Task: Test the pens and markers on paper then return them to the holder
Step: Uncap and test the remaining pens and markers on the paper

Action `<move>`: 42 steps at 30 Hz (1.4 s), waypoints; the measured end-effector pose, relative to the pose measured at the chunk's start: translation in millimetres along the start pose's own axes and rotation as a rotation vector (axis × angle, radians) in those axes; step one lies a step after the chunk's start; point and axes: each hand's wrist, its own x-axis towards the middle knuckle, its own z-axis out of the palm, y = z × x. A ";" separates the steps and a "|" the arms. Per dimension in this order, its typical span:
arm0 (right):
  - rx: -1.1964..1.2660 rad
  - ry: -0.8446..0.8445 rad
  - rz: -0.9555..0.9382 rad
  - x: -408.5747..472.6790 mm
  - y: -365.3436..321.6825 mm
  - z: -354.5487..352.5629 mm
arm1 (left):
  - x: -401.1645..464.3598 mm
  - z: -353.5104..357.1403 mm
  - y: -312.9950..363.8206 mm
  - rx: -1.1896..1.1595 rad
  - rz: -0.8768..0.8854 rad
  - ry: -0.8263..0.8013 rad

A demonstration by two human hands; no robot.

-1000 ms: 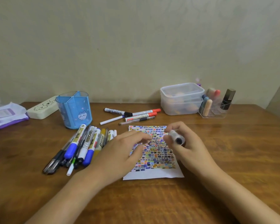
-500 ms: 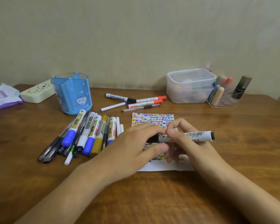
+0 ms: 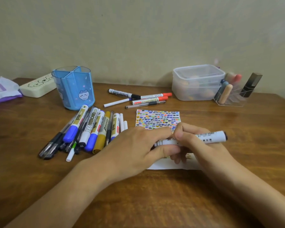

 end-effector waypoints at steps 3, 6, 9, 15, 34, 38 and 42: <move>0.026 0.006 0.000 2.4 1.6 -1.6 | 0.2 -3.0 0.0 -0.032 -0.017 0.010; 0.119 0.067 0.027 2.1 -3.2 -4.3 | -1.8 -9.8 -5.7 0.022 -0.123 0.022; 0.137 0.105 0.081 -1.6 -10.1 -8.9 | -5.0 -23.5 -14.1 0.102 -0.227 -0.087; 0.056 0.077 0.181 -7.0 -19.1 -15.1 | -7.4 -33.8 -22.8 0.248 -0.300 -0.327; -0.211 -0.006 0.140 -6.4 -4.0 -8.4 | -4.4 -27.3 -29.7 0.177 -0.258 -0.254; -0.218 0.006 0.149 -7.0 -5.3 -9.3 | -5.8 -27.1 -31.8 0.127 -0.292 -0.225; -0.266 0.018 0.143 -5.9 -3.7 -8.2 | -5.3 -24.6 -28.7 0.222 -0.249 -0.261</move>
